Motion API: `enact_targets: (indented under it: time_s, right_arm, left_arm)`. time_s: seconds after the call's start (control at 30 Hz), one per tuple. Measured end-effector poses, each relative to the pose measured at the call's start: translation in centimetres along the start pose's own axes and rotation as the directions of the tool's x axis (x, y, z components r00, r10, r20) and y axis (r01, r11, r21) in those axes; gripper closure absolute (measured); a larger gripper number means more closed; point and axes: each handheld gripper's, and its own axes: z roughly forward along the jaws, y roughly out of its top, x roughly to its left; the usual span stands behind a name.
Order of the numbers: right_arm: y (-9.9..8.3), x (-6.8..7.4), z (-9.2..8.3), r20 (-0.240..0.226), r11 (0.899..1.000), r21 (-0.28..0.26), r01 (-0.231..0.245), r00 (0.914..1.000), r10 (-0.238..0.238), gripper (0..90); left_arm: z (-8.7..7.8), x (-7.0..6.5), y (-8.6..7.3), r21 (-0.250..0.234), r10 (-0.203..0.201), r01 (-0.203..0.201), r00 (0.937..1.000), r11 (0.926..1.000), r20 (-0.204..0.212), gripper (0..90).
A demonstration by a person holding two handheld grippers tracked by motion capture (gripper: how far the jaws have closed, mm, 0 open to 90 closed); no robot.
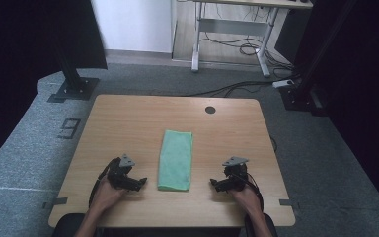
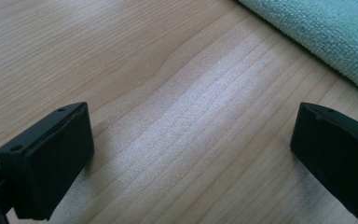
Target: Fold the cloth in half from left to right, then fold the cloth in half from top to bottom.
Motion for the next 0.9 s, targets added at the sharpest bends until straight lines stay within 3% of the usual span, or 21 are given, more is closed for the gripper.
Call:
enact_targets:
  time_s: [0.1, 0.9]
  right_arm:
    - [-0.31, -0.02, 0.12, -0.006, 0.999, -0.037, 0.000, 1.0000, 0.000, 0.0]
    - [-0.25, 0.10, 0.20, -0.001, 0.999, -0.039, -0.007, 1.0000, 0.007, 0.0]
  left_arm:
    - [0.01, 0.01, 0.02, 0.002, -0.004, 0.004, 1.0000, 1.0000, 0.000, 0.0]
    - [0.08, -0.12, 0.07, -0.001, -0.014, 0.014, 0.9999, 0.9999, -0.009, 0.0]
